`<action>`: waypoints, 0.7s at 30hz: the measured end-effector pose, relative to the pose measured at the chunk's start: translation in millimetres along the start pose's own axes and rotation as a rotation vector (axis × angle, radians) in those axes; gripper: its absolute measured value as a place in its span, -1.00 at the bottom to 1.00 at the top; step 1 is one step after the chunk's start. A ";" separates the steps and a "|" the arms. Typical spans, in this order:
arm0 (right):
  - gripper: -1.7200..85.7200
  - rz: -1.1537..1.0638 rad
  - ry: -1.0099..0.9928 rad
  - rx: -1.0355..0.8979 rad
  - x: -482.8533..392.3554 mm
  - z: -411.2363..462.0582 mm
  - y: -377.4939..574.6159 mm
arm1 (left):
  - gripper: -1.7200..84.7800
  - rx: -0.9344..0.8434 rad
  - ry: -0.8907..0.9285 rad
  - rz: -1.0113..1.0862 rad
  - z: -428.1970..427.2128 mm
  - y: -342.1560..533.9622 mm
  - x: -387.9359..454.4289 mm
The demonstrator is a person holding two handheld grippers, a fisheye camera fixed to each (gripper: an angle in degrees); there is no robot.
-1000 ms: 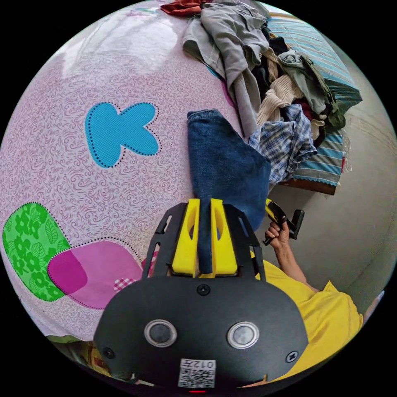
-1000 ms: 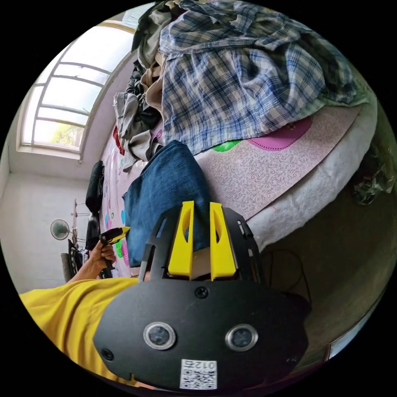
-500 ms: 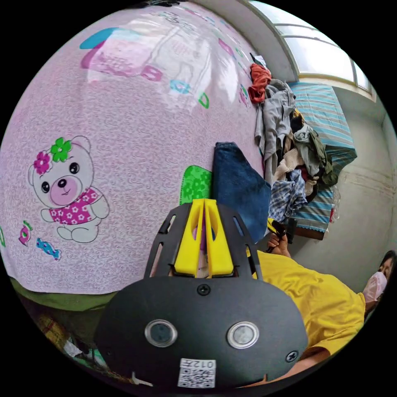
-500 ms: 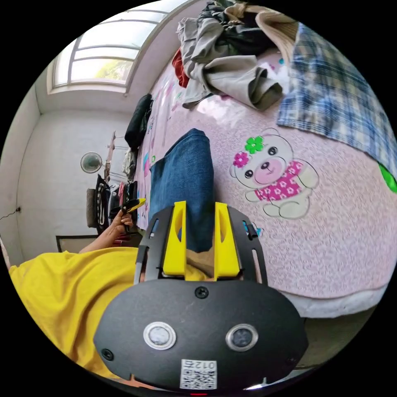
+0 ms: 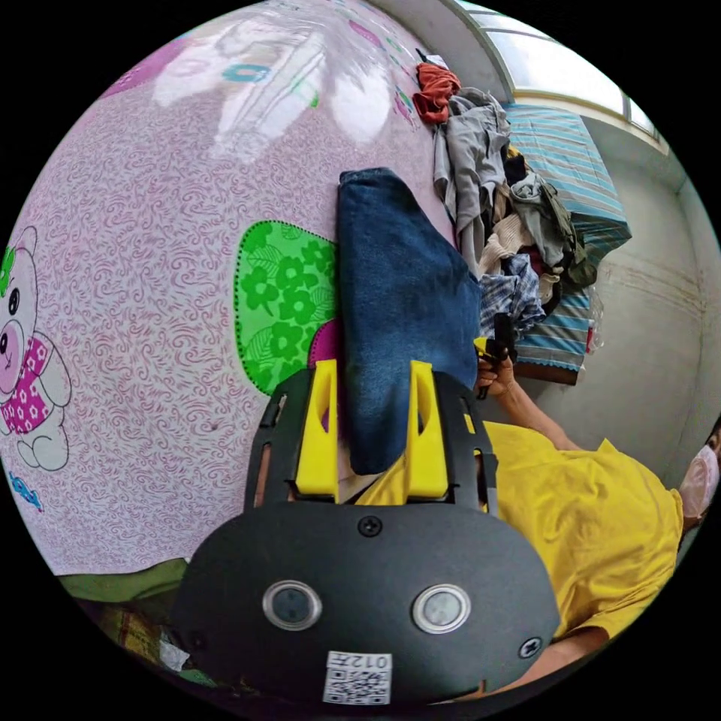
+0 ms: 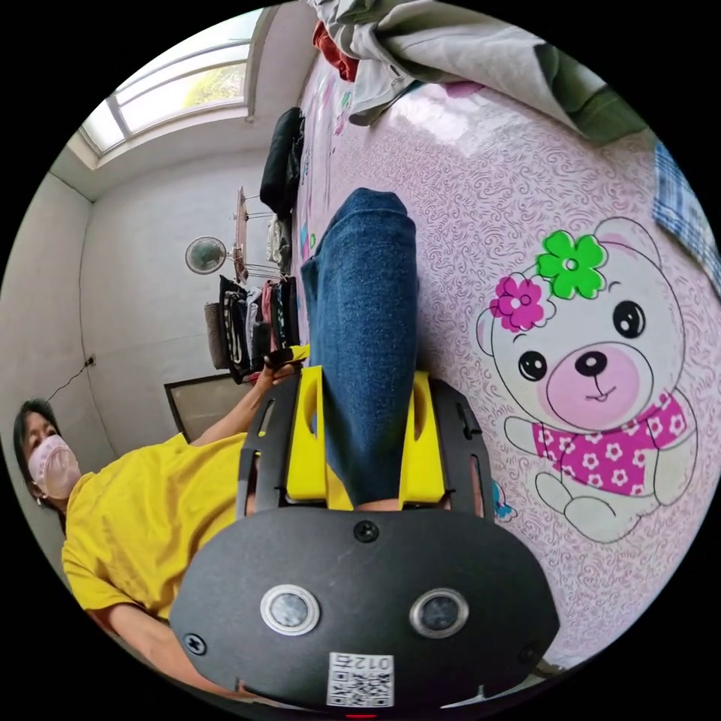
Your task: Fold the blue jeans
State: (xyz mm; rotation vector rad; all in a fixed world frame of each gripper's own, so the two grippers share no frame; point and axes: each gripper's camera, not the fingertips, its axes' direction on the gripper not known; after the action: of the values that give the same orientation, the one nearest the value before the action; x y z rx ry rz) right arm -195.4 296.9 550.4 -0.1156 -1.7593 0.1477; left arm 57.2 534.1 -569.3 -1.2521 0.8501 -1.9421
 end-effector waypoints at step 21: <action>-0.82 -0.155 -0.250 -0.007 132.8 131.3 -111.1 | -0.86 0.160 0.090 0.077 -69.8 146.9 -31.9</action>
State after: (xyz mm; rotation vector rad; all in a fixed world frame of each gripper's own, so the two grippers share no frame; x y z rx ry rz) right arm -349.3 203.8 672.3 0.0358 -2.0101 0.0440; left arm 29.4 488.2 -726.1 -1.0311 0.7591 -1.9748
